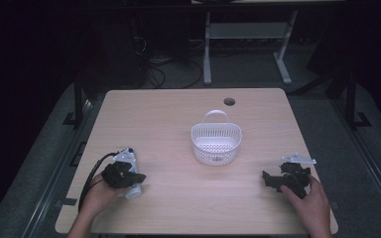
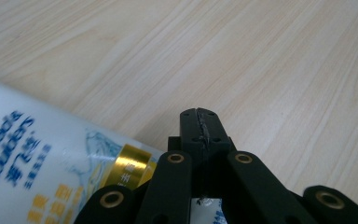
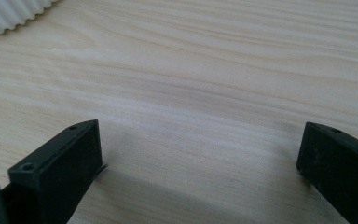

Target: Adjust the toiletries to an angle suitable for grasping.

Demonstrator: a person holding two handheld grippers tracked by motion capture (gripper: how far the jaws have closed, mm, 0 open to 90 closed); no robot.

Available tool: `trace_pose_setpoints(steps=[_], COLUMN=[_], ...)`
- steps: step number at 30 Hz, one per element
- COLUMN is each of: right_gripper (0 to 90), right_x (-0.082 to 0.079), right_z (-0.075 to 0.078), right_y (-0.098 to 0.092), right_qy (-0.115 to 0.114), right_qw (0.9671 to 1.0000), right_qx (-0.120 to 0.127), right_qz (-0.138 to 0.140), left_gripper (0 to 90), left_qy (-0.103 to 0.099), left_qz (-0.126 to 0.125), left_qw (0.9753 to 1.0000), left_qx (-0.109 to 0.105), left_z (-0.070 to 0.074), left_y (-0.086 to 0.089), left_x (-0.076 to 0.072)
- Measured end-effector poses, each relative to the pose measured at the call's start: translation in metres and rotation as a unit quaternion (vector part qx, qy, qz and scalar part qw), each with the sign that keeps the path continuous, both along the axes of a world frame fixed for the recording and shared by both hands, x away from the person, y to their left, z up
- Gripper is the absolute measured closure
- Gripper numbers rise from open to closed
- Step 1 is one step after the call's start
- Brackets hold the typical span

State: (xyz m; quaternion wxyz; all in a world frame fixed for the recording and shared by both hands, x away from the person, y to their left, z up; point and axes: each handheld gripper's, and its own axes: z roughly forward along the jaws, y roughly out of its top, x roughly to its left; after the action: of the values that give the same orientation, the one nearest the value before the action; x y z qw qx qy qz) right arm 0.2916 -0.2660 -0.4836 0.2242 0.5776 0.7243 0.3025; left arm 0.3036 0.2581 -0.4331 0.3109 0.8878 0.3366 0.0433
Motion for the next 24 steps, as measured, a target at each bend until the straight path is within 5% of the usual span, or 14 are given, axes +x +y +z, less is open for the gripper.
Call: trace_pose_setpoints(steps=[24], right_gripper=[0.0], right_x=[0.000], right_z=[0.000], right_y=[0.000], right_qy=[0.000], right_qw=[1.0000], right_qx=[0.000], right_qz=[0.000], left_gripper=[90.0], left_qy=[0.013], left_qz=[0.048], left_qw=[0.9986], left_qx=[0.015], left_z=[0.003], left_y=[0.048], left_x=[-0.002])
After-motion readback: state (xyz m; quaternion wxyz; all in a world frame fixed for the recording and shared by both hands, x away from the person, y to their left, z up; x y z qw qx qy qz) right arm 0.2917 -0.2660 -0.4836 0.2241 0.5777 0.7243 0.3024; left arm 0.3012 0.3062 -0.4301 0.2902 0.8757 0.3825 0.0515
